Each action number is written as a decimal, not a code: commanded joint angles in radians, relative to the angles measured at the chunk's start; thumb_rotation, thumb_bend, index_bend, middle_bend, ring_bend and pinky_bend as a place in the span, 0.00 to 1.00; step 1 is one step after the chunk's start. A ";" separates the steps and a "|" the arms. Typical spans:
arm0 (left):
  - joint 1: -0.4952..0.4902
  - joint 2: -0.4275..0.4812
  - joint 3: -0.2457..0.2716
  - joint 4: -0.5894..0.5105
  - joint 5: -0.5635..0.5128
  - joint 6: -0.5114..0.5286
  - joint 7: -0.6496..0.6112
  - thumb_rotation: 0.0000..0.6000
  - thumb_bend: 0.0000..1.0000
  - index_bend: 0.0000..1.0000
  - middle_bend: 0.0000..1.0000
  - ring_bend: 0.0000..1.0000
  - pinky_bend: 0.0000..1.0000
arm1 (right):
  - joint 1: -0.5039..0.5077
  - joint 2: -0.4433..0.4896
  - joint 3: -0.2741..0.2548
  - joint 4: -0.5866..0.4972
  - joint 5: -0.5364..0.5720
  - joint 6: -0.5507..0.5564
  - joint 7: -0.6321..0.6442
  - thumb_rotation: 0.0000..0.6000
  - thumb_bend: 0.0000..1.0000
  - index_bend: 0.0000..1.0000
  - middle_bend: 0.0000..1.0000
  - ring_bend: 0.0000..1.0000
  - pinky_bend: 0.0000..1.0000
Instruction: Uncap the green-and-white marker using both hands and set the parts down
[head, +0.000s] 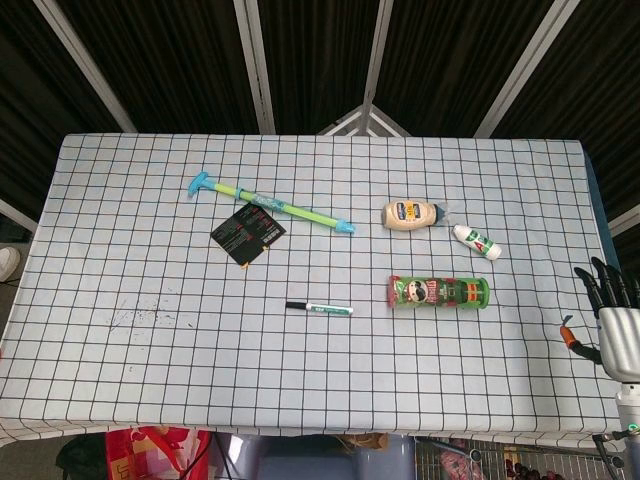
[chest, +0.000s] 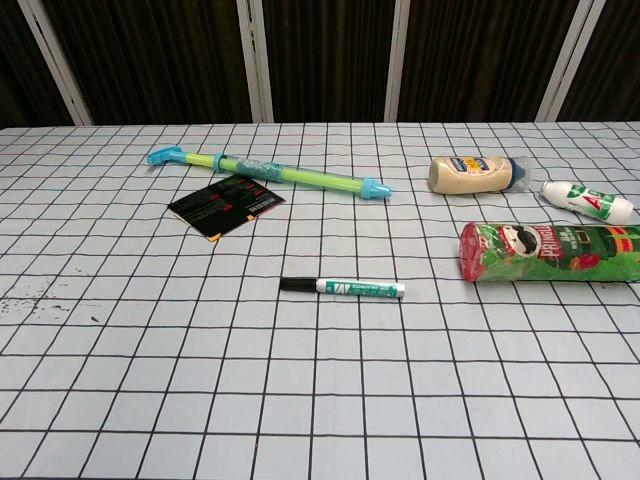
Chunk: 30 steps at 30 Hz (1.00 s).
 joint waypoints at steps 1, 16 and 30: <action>-0.002 -0.006 0.000 0.008 0.000 -0.001 -0.007 1.00 0.48 0.07 0.00 0.00 0.01 | 0.002 -0.008 0.000 0.006 0.000 0.000 0.004 1.00 0.26 0.15 0.04 0.08 0.00; -0.009 0.004 -0.006 0.008 -0.003 -0.001 -0.023 1.00 0.48 0.07 0.00 0.00 0.01 | 0.034 -0.010 0.011 -0.009 0.030 -0.039 -0.048 1.00 0.26 0.15 0.04 0.08 0.00; -0.024 -0.013 -0.017 0.013 -0.010 -0.007 -0.021 1.00 0.48 0.07 0.00 0.00 0.01 | 0.072 -0.035 0.025 -0.057 0.043 -0.058 -0.118 1.00 0.26 0.15 0.04 0.08 0.00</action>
